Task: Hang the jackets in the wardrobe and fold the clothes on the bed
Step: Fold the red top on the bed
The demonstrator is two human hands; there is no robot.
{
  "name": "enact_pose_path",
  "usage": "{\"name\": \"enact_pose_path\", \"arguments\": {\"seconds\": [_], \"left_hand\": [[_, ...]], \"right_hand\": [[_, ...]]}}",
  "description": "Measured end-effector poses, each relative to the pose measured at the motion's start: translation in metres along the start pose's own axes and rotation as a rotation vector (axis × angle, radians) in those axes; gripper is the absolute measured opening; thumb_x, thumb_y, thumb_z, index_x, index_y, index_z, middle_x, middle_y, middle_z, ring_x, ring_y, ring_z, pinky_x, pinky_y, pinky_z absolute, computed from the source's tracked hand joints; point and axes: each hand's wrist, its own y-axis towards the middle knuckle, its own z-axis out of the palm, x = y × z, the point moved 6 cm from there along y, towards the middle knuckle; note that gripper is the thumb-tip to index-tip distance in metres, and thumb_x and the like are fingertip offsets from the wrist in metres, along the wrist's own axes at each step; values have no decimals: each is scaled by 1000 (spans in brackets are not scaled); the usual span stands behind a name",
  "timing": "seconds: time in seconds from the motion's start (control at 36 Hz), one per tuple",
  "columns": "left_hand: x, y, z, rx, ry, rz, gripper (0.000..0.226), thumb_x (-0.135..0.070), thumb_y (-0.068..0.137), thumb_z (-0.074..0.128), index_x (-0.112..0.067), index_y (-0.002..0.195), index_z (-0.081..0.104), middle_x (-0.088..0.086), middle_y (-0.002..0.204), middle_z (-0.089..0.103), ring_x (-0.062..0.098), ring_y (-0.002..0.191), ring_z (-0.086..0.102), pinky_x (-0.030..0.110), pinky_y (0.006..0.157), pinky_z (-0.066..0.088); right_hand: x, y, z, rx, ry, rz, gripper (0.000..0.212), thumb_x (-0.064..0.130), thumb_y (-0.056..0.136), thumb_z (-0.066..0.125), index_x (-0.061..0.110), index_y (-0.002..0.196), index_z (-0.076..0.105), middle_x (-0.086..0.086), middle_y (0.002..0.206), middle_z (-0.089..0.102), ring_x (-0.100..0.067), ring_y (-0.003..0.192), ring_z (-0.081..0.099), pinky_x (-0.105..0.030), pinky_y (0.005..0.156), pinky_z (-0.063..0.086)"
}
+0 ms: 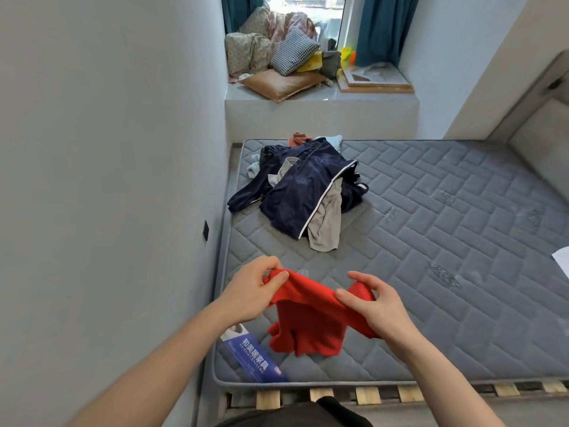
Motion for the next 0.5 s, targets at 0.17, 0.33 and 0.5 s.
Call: {"name": "enact_pose_path", "arguments": {"seconds": [0.17,0.33,0.5], "left_hand": [[-12,12,1,-103,-283,-74,18,-21,95,70,-31,80,71,-15,73,69,0,68,63,18,70,47],[-15,19,-9,-189,-389,-86,18,-17,90,76,-35,88,76,-14,87,77,5,86,74,34,83,60],[-18,19,-12,-124,-383,-78,14,-29,91,74,-43,90,76,-16,95,77,0,96,71,34,92,56]], "right_hand": [[10,4,4,130,-349,-246,83,63,53,92,45,125,55,22,126,37,21,117,40,-8,98,32],[24,11,0,-77,-348,-328,23,36,92,71,34,70,72,23,64,64,3,62,55,-15,62,39],[25,17,2,-60,-381,-299,36,43,100,56,24,71,66,7,58,50,-12,62,47,-30,63,41]]}}
